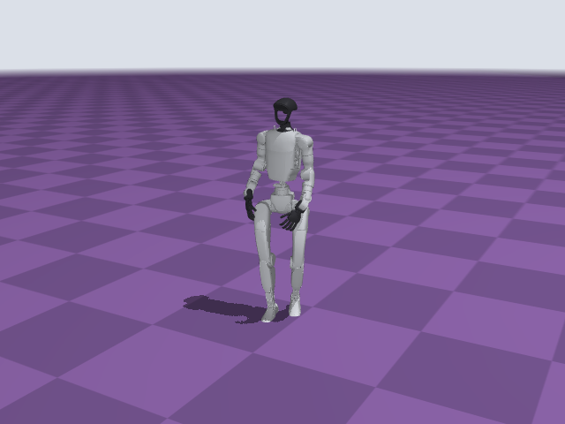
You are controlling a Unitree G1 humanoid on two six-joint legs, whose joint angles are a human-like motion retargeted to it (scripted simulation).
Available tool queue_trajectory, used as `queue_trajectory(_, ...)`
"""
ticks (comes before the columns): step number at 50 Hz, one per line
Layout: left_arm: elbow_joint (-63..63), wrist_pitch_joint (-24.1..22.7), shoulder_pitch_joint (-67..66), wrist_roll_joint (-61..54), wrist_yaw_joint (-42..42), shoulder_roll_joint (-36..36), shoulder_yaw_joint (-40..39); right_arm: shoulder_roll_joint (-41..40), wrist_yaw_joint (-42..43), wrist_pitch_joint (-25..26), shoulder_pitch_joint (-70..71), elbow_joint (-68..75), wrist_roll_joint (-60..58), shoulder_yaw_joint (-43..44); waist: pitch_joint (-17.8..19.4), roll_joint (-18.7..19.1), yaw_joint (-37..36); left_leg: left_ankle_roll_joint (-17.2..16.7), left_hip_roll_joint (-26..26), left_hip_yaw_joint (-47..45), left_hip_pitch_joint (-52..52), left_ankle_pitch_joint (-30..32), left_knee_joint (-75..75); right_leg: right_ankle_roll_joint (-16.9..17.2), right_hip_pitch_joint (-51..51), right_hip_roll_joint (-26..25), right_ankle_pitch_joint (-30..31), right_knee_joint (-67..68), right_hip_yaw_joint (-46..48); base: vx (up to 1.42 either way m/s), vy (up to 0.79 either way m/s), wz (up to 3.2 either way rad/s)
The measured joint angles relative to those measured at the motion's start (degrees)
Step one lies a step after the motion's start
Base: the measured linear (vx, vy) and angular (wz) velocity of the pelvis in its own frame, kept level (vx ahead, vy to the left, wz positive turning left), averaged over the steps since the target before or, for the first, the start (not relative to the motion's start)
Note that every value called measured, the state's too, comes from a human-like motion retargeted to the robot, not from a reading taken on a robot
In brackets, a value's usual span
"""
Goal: Walk run
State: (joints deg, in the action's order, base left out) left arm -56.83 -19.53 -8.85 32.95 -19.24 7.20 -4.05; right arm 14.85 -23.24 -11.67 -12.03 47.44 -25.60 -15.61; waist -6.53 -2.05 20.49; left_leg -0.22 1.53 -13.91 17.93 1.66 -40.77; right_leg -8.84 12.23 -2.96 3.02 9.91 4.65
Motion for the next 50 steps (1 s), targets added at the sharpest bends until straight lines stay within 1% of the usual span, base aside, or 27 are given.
queue_trajectory(3, 1.0, -2.0, -1.2, -1.7, 4.4, 0.3, 0.3, 1.1, 0.1, -0.6, 2.3, 0.3, -2.7, -1.8, 2.6, 0.8, -2.6, -0.1, 1.6, 0.2, 2.7, 0.0, 14.7, -1.2, -4.0, -3.9, 0.4, -3.0, -1.6, 0.58, -0.14, -1.22)
queue_trajectory(5, 1.2, -3.7, -2.1, -1.9, 8.0, 0.1, -0.1, 1.6, 0.1, -1.0, 3.9, 1.1, -5.3, -2.4, 4.3, 1.4, -4.2, 1.0, 1.2, 5.4, 4.8, 0.2, 23.4, -2.7, -6.7, -6.4, -1.4, -4.1, -2.5, 0.69, -0.11, -1.33)
queue_trajectory(8, -0.3, -5.6, -3.6, 1.0, 15.3, -0.4, -3.0, 1.6, -0.1, -0.9, 6.3, 4.5, -9.2, -3.5, 5.1, 0.6, -5.2, 1.7, -0.4, 18.2, 5.4, 0.6, 33.9, -4.1, -10.0, -8.0, -4.8, -3.5, -6.6, 0.63, -0.09, -1.53)
queue_trajectory(9, -1.4, -5.6, -4.2, 2.7, 18.2, -0.6, -4.7, 1.3, 0.5, -0.7, 7.1, 6.6, -10.7, -3.6, 5.3, 0.5, -5.5, 0.5, -0.1, 20.5, 4.7, 1.2, 36.1, -4.4, -10.9, -8.7, -5.6, -2.7, -8.1, 0.69, -0.05, -1.72)
queue_trajectory(10, -2.6, -5.3, -4.7, 4.4, 21.2, -0.8, -6.5, 0.8, 1.2, -0.4, 7.9, 8.8, -12.3, -3.6, 5.5, 0.6, -5.7, -1.6, 0.5, 21.9, 3.8, 1.8, 37.7, -4.7, -11.9, -9.7, -6.3, -1.7, -9.5, 0.65, -0.03, -1.74)
queue_trajectory(11, -4.6, -4.6, -5.0, 5.2, 23.9, -1.1, -8.3, 0.2, 2.8, 0.3, 8.6, 11.8, -13.5, -3.2, 5.7, 1.3, -5.6, -4.3, 2.2, 20.8, 3.4, 3.4, 36.7, -4.8, -12.4, -11.2, -6.2, -0.2, -10.8, 0.60, -0.01, -1.68)
queue_trajectory(12, -6.7, -3.9, -5.2, 5.6, 26.0, -1.3, -10.1, -0.4, 4.5, 1.0, 9.2, 14.8, -14.6, -2.6, 5.6, 1.9, -5.5, -6.0, 3.9, 18.7, 3.0, 4.8, 35.4, -4.9, -12.7, -12.4, -5.8, 1.5, -11.8, 0.58, 0.01, -1.59)
queue_trajectory(13, -9.4, -3.3, -5.3, 4.9, 27.4, -1.6, -12.0, -1.0, 6.4, 1.8, 9.5, 18.0, -15.2, -1.8, 5.1, 2.4, -5.6, -5.7, 5.6, 14.8, 2.8, 5.5, 33.7, -4.8, -12.7, -13.4, -4.6, 3.5, -12.5, 0.66, 0.06, -1.45)
queue_trajectory(15, -16.2, -2.6, -5.2, 1.5, 26.7, -1.6, -15.6, -1.6, 9.9, 3.1, 8.8, 23.7, -15.3, 0.5, 3.6, 3.4, -4.9, -2.9, 6.5, 12.2, 1.9, 6.9, 32.7, -3.9, -12.3, -15.4, -1.0, 7.0, -13.9, 0.72, 0.11, -1.03)
queue_trajectory(16, -20.2, -2.0, -4.7, -1.3, 23.9, -0.9, -17.3, -1.8, 11.3, 3.3, 8.0, 26.2, -14.7, 2.6, 2.7, 3.2, -4.1, -0.9, 4.8, 14.6, 1.4, 5.7, 32.0, -3.0, -12.1, -14.2, 2.2, 8.4, -11.7, 0.68, 0.13, -0.71)
queue_trajectory(17, -24.1, -1.0, -4.2, -4.1, 20.3, 0.0, -19.0, -2.2, 12.7, 3.5, 7.3, 28.9, -13.9, 4.8, 2.0, 3.1, -3.6, 0.2, 4.1, 15.4, 1.0, 4.5, 31.4, -2.1, -11.7, -13.0, 5.5, 10.0, -9.7, 0.64, 0.17, -0.82)
queue_trajectory(18, -27.7, 0.9, -3.4, -6.9, 15.3, 1.5, -20.7, -2.9, 14.1, 3.7, 6.8, 31.6, -12.6, 7.4, 1.5, 2.8, -3.8, -0.7, 5.4, 12.9, 0.5, 3.2, 30.8, -0.9, -11.1, -11.6, 9.2, 12.0, -8.1, 0.62, 0.18, -1.00)
queue_trajectory(20, -33.4, 7.0, -2.5, -11.5, 5.4, 5.7, -22.5, -4.2, 16.2, 4.5, 5.7, 36.9, -8.2, 13.5, 0.7, 2.9, -4.2, -0.6, 6.5, 9.1, -1.5, 1.4, 31.1, 3.2, -9.3, -10.7, 15.1, 16.9, -6.9, 0.53, 0.11, -0.99)
queue_trajectory(22, -36.6, 13.3, -2.3, -13.5, 0.1, 8.7, -24.0, -4.6, 16.3, 4.8, 5.1, 41.5, -0.9, 18.5, 0.3, 3.1, -4.8, 0.7, 6.5, 7.6, -3.8, 0.2, 32.3, 7.8, -6.9, -9.7, 17.0, 21.8, -4.7, 0.45, 0.05, -1.06)
queue_trajectory(23, -37.5, 15.3, -2.2, -14.1, -0.8, 9.7, -25.0, -4.5, 15.6, 4.7, 5.1, 43.3, 3.2, 20.2, 0.5, 3.2, -5.6, 1.2, 6.9, 6.2, -5.0, -0.3, 32.8, 8.2, -5.4, -9.5, 16.9, 24.6, -4.0, 0.45, 0.11, -1.30)
queue_trajectory(24, -38.0, 16.4, -2.2, -15.0, -1.0, 10.3, -25.9, -4.4, 14.3, 4.8, 5.0, 44.6, 7.0, 21.5, 0.8, 3.6, -6.0, 1.4, 7.3, 4.9, -6.1, -0.9, 33.3, 8.0, -4.0, -9.1, 14.9, 26.9, -2.9, 0.39, 0.14, -1.35)
queue_trajectory(25, -38.2, 17.1, -2.3, -16.0, -0.8, 10.7, -26.6, -4.1, 12.8, 5.0, 5.0, 45.6, 10.6, 22.6, 1.1, 4.0, -6.2, 1.5, 7.7, 3.5, -7.2, -1.5, 33.8, 7.4, -2.6, -8.5, 12.0, 29.0, -1.5, 0.28, 0.15, -1.13)
queue_trajectory(27, -37.4, 16.3, -2.9, -17.9, 0.9, 10.3, -27.1, -3.7, 9.5, 6.7, 4.8, 46.0, 14.9, 24.0, 1.7, 4.7, -5.4, 2.0, 7.5, 2.4, -8.8, -2.5, 34.6, 6.0, -0.7, -4.8, 7.4, 29.6, 4.0, 0.28, 0.17, -0.76)
queue_trajectory(30, -35.5, 14.0, -3.5, -19.2, 2.7, 9.9, -26.5, -3.7, 7.1, 8.2, 4.2, 44.9, 15.9, 25.4, 2.5, 5.1, -2.6, 2.6, 6.6, 0.3, -10.8, -3.9, 35.7, 5.7, 1.5, -1.1, 3.6, 25.6, 8.6, 0.27, 0.14, -0.31)
queue_trajectory(34, -34.4, 13.5, -2.8, -17.0, 2.6, 10.3, -25.5, -4.3, 7.1, 7.4, 3.0, 43.1, 12.5, 23.3, 3.0, 2.9, 0.2, 3.8, 2.4, -1.3, -13.6, -5.4, 36.7, 10.5, 3.5, 1.4, 2.1, 13.8, 5.9, 0.23, 0.05, -0.31)
queue_trajectory(38, -35.1, 15.3, -0.8, -14.6, 2.2, 10.9, -23.8, -5.2, 7.7, 6.5, 2.6, 43.2, 6.8, 21.3, 4.0, 0.3, 2.3, 4.8, -1.7, -2.7, -17.6, -7.0, 37.7, 13.2, 4.1, 5.0, 4.2, 0.0, 3.6, 0.25, -0.02, -0.30)
queue_trajectory(41, -35.8, 16.4, 1.6, -14.0, 1.8, 10.7, -22.1, -5.9, 7.1, 7.0, 3.0, 44.6, 4.6, 20.4, 5.2, -0.3, 4.5, 5.0, -3.2, -3.5, -20.6, -7.9, 38.6, 18.1, 5.5, 7.0, 8.6, -7.1, 4.4, 0.21, -0.02, -0.14)
queue_trajectory(43, -35.7, 16.8, 3.4, -13.4, 1.6, 9.9, -21.2, -6.4, 6.0, 7.5, 3.6, 45.7, 4.4, 19.9, 6.1, 0.0, 5.5, 5.0, -3.3, -4.3, -22.2, -8.5, 39.2, 21.8, 6.8, 7.5, 8.6, -9.5, 4.7, 0.19, -0.04, -0.38)
queue_trajectory(44, -35.3, 16.9, 4.3, -13.1, 1.7, 9.3, -20.9, -6.6, 5.4, 7.8, 3.9, 46.1, 4.5, 19.7, 6.5, 0.2, 5.4, 5.0, -3.2, -5.2, -22.8, -8.9, 39.4, 21.7, 7.6, 7.5, 8.2, -9.5, 4.8, 0.21, -0.08, -0.76)
queue_trajectory(45, -34.9, 16.8, 5.1, -12.8, 1.8, 8.6, -20.6, -6.8, 4.7, 8.0, 4.3, 46.4, 4.6, 19.5, 6.8, 0.5, 5.0, 4.9, -3.1, -6.3, -23.4, -9.2, 39.6, 20.7, 8.5, 7.4, 7.7, -8.9, 4.7, 0.21, -0.08, -0.89)
queue_trajectory(48, -33.2, 15.6, 7.3, -12.6, 1.9, 5.8, -18.7, -7.3, 3.3, 8.1, 4.9, 46.4, 4.2, 20.1, 7.6, 1.8, 4.7, 4.8, -3.0, -7.6, -24.6, -10.3, 39.8, 13.4, 9.8, 7.9, 9.9, -6.0, 7.5, 0.24, -0.11, -0.59)
queue_trajectory(50, -32.6, 14.9, 8.9, -12.7, 1.4, 3.9, -16.9, -7.2, 3.0, 7.7, 4.6, 45.8, 3.8, 20.6, 7.8, 3.3, 5.1, 4.4, -2.3, -8.5, -25.0, -10.9, 39.7, 8.8, 9.9, 8.2, 7.3, -3.9, 10.7, 0.25, -0.07, -0.14)
